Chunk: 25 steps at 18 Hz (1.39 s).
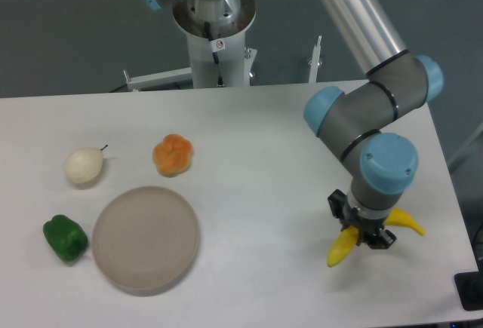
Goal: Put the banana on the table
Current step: 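Carry the held yellow banana with the gripper toward the plate and lower it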
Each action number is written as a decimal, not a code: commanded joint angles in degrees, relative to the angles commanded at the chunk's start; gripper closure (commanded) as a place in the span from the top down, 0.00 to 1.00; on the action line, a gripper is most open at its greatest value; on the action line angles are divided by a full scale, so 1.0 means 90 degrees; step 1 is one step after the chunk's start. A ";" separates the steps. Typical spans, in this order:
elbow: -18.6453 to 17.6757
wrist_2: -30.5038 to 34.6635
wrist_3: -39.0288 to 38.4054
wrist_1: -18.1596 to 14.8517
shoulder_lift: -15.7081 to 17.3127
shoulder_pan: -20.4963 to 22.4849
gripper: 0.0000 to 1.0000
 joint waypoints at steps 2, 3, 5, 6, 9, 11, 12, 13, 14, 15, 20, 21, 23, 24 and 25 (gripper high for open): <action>-0.0127 0.0010 0.0000 0.0020 0.0029 -0.0156 0.00; -0.0157 0.0010 0.0000 0.0020 0.0029 -0.0244 0.00; -0.0215 0.0020 -0.0010 0.0020 0.0020 -0.0439 0.00; -0.0245 0.0010 -0.0019 0.0020 0.0029 -0.0537 0.00; -0.0342 0.0010 -0.0379 0.0029 0.0010 -0.0937 0.00; -0.0507 0.0000 -0.0663 0.0078 0.0020 -0.1133 0.00; -0.0557 0.0010 -0.0674 0.0078 0.0020 -0.1221 0.00; -0.0596 0.0010 -0.0674 0.0078 0.0020 -0.1279 0.02; -0.0664 0.0010 -0.0674 0.0098 0.0020 -0.1299 0.04; -0.0742 0.0010 -0.0674 0.0107 0.0029 -0.1338 0.05; -0.0958 0.0010 -0.0664 0.0117 0.0069 -0.1514 0.18; -0.0958 0.0000 -0.0664 0.0117 0.0059 -0.1514 0.32; -0.0977 0.0010 -0.0654 0.0127 0.0039 -0.1514 0.56; -0.1016 0.0000 -0.0635 0.0146 0.0059 -0.1514 0.72; -0.1026 0.0000 -0.0635 0.0166 0.0068 -0.1514 0.77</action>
